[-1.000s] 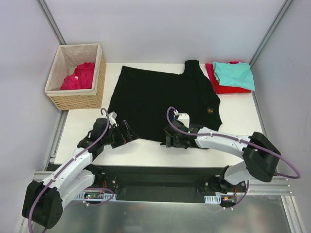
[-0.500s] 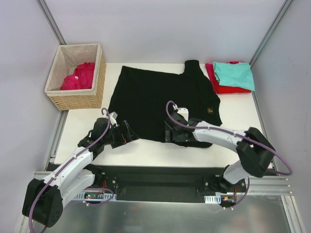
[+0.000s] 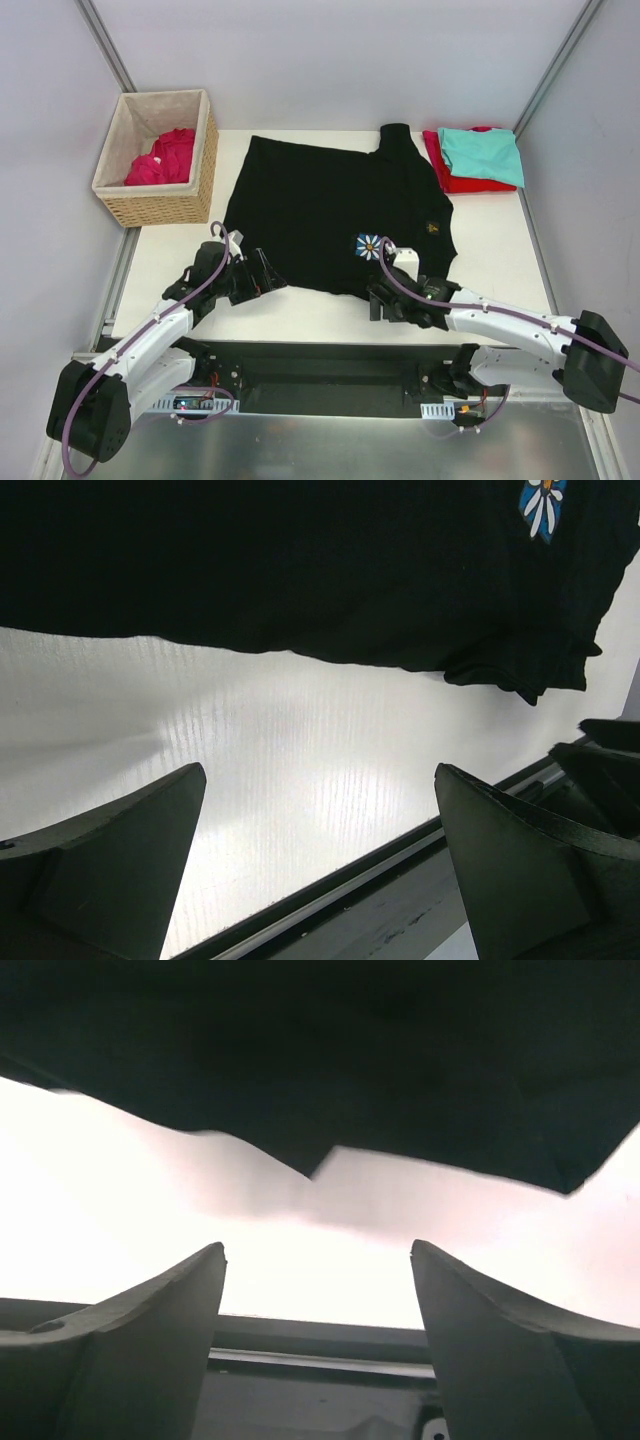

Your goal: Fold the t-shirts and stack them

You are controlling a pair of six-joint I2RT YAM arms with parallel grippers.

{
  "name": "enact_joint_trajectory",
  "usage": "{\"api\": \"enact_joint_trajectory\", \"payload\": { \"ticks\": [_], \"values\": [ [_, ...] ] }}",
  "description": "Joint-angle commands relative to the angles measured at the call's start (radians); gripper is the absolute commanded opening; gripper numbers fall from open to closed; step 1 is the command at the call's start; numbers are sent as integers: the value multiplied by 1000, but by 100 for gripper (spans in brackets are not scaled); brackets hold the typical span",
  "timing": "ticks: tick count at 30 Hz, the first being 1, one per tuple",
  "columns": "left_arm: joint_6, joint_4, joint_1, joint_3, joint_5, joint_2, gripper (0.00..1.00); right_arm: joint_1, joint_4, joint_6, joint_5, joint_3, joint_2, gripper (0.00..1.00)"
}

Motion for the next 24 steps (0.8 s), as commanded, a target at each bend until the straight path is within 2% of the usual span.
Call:
{"api": "enact_joint_trajectory", "payload": {
  "ticks": [1,3,6,14,19,24],
  "values": [
    [12,32,-9,34,-2,3,99,21,26,81,17,-64,6,73],
    [12,30,-9,32,0,0,99,24,47,87,19,-79,18,62],
    [12,28,-11,29,3,-5,99,30,60,87,36,-73,35,54],
    [11,30,-11,34,3,1,99,27,72,79,86,-31,84,51],
    [11,28,-12,40,3,9,99,2,118,72,96,-30,130,42],
    [12,28,-14,43,6,12,99,-19,158,41,79,-10,187,40]
  ]
}}
